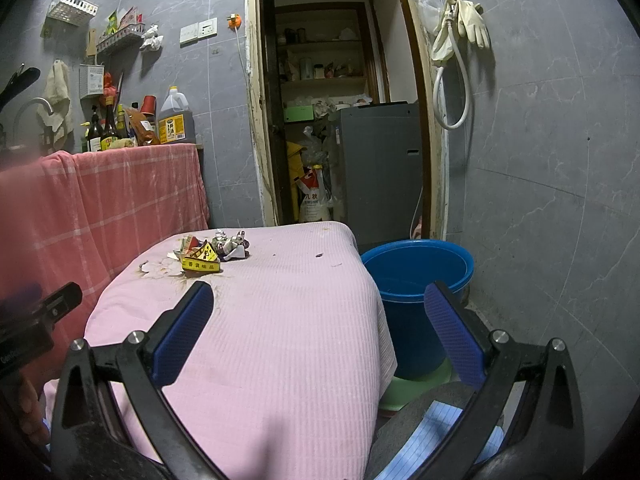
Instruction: Collect trash
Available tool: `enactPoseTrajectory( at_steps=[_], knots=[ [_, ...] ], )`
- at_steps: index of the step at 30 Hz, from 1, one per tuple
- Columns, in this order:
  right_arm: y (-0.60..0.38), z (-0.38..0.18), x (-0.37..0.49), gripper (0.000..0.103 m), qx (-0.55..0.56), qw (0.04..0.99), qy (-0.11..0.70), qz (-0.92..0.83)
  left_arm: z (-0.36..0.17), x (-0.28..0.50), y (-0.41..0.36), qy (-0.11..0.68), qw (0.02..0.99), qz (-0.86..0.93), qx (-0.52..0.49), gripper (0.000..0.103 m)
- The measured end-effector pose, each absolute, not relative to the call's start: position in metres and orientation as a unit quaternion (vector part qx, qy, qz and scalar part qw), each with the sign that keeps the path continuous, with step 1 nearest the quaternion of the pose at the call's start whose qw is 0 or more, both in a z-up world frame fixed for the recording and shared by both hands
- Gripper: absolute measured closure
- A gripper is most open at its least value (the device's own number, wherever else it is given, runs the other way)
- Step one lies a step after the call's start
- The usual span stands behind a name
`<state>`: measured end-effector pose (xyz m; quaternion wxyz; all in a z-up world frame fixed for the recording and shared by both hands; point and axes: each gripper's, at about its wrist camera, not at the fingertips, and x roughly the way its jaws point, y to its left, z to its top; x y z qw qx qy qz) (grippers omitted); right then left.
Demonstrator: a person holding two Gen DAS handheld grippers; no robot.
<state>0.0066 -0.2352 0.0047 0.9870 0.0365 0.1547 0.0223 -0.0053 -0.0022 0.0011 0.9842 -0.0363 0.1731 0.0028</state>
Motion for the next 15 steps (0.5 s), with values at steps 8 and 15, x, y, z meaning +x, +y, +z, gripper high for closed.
enactPoseTrajectory(
  at_steps=[8,15],
  knots=[
    [-0.235,0.004,0.006,0.0,0.037,0.987,0.155,0.022,-0.008,-0.001,-0.004,0.173,0.984,0.003,-0.037,0.008],
    [-0.235,0.003,0.006,0.0,0.038,0.987,0.155,0.022,-0.007,-0.001,-0.004,0.174,0.984,0.003,-0.037,0.008]
  ],
)
